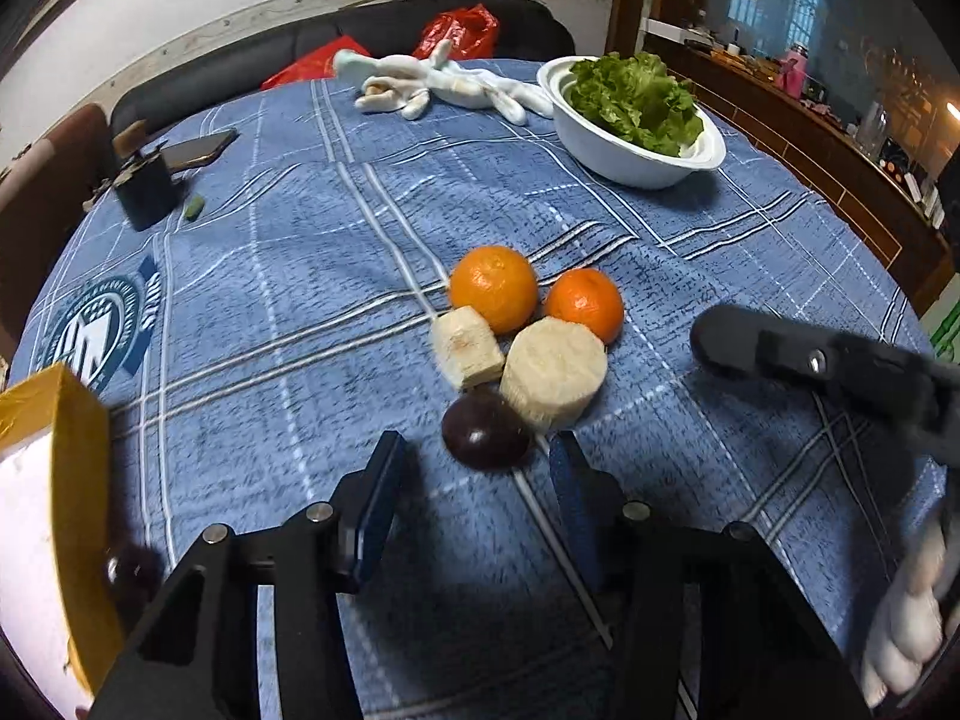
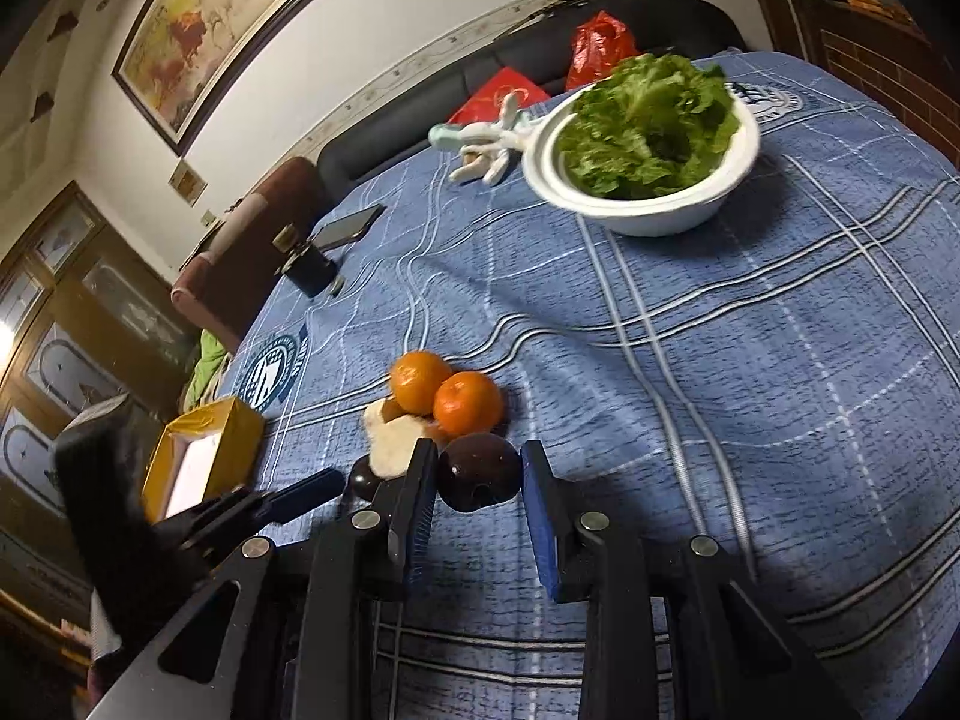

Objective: Organize fruits
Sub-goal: 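Grasp a dark plum beside the yam with the right tool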

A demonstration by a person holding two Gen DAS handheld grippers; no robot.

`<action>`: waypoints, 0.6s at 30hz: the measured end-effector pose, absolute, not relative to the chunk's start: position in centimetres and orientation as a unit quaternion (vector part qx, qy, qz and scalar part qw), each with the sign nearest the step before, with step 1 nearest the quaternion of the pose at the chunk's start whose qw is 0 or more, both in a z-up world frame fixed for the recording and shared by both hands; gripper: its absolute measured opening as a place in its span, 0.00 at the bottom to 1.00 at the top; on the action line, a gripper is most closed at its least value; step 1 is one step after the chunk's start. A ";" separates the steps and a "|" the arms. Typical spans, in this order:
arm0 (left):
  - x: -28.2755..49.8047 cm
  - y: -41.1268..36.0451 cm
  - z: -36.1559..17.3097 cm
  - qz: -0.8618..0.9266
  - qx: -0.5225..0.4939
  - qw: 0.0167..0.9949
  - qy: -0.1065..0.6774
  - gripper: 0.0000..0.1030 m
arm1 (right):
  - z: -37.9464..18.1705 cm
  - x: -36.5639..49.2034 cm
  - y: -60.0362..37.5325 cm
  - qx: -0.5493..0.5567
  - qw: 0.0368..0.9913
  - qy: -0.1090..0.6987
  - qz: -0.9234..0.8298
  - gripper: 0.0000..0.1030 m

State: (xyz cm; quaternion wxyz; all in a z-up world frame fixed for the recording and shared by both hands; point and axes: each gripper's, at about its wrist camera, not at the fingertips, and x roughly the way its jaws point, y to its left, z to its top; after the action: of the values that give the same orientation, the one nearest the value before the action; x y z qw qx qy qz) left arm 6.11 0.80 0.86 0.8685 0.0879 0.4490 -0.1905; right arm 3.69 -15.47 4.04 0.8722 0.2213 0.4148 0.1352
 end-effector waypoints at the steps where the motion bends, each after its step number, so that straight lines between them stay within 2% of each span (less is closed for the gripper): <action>1: 6.3 0.5 0.8 -0.194 0.090 0.868 0.448 0.47 | 3.9 3.7 -15.4 0.220 0.871 0.417 0.136 0.30; 2: 6.4 0.2 0.8 -0.193 0.092 0.868 0.447 0.47 | 3.8 3.7 -15.4 0.221 0.870 0.418 0.136 0.30; 5: 6.2 -0.2 1.1 -0.183 0.091 0.870 0.449 0.25 | 3.8 3.6 -15.6 0.230 0.868 0.417 0.141 0.30; 12: 1.8 4.4 5.6 -0.156 -0.012 0.901 0.404 0.26 | 3.0 3.7 -14.6 0.220 0.863 0.430 0.147 0.30; 18: -3.6 12.5 9.1 -0.085 -0.058 0.924 0.367 0.26 | 3.5 2.9 -12.5 0.182 0.874 0.422 0.158 0.30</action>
State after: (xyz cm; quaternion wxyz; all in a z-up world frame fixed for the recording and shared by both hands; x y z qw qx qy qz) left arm -3.57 12.49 9.08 0.9245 -0.0578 0.3672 -0.0849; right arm 2.91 -12.48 3.49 0.8740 0.1819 0.4218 0.1584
